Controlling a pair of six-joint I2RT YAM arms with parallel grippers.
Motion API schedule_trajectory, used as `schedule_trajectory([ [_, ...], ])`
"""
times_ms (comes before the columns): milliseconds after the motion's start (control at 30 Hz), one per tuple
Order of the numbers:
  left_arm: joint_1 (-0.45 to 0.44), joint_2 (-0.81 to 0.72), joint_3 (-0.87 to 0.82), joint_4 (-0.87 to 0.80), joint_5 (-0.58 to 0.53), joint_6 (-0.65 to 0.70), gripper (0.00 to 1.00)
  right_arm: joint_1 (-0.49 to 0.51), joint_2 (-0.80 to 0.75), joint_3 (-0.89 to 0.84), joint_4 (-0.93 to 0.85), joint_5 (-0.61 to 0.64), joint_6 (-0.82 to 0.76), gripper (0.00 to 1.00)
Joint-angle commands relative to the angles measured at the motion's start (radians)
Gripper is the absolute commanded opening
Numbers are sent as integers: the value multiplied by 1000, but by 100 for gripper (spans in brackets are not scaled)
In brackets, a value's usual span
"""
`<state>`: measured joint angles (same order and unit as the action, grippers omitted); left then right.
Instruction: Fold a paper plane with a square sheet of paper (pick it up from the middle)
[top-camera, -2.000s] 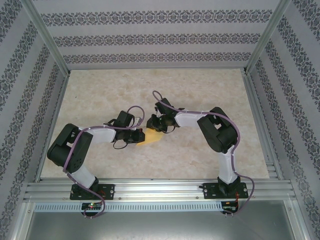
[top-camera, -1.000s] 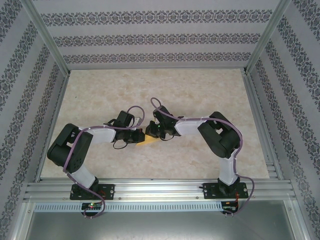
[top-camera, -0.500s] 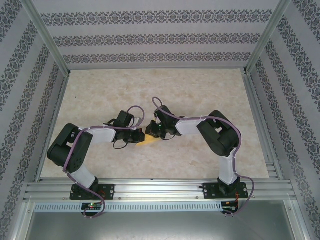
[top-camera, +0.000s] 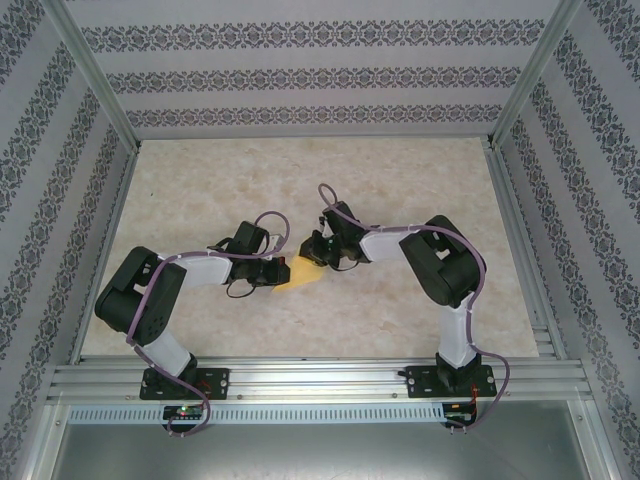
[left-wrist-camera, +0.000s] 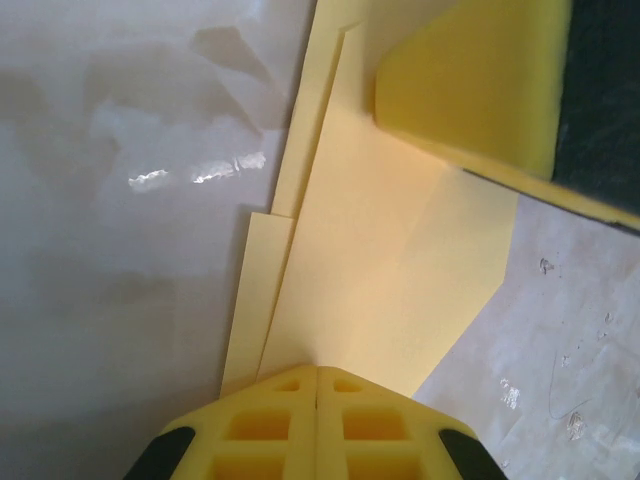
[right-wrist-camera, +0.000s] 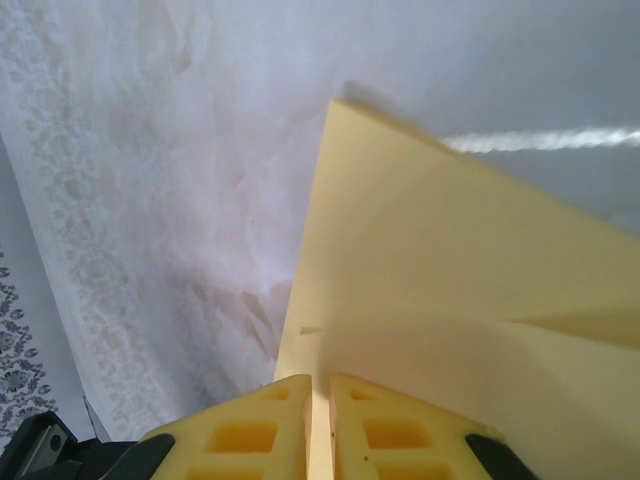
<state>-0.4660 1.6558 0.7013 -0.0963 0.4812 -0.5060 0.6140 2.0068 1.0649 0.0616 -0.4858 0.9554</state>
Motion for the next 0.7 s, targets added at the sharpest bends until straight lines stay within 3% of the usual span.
schedule_trajectory([
  [0, -1, 62, -43, -145, -94, 17, 0, -68, 40, 7, -37, 122, -33, 15],
  [467, 0, 67, -41, -145, -86, 20, 0, -202, 56, 51, -75, 81, -87, 17],
  [667, -1, 66, -43, -143, -81, 21, 0, -219, -19, 91, -99, 56, -112, 19],
])
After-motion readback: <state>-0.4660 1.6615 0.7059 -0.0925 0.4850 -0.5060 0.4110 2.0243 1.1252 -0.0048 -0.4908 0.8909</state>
